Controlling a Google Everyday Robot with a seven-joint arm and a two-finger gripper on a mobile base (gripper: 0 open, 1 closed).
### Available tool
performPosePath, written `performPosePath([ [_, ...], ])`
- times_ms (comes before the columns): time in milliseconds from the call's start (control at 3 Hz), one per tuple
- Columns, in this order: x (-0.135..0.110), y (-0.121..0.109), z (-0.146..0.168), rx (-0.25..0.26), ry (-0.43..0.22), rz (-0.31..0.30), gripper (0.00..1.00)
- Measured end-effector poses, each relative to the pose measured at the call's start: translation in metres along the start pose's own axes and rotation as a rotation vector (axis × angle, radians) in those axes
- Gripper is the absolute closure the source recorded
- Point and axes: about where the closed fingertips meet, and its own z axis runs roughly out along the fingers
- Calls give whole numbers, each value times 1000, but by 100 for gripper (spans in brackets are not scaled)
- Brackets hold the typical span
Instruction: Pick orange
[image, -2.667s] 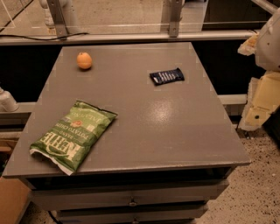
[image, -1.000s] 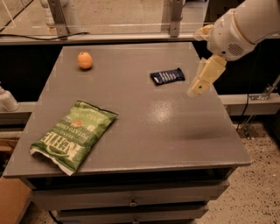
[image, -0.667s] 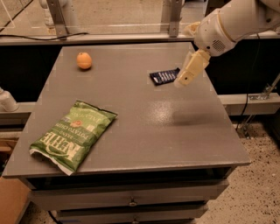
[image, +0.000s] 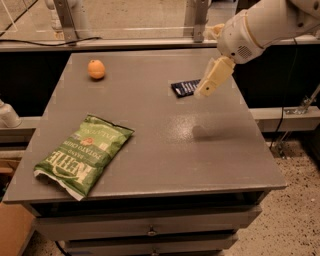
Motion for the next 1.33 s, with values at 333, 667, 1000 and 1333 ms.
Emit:
performPosePath([
  [333,-11,-15,27,12,-20,-30,0],
  [667,-17,-38,59,20,-16,-33,0],
  [1000,-24,-59,96,20,-17,-7,0],
  [1333,-37,-78,138,-2,-61,70,0],
])
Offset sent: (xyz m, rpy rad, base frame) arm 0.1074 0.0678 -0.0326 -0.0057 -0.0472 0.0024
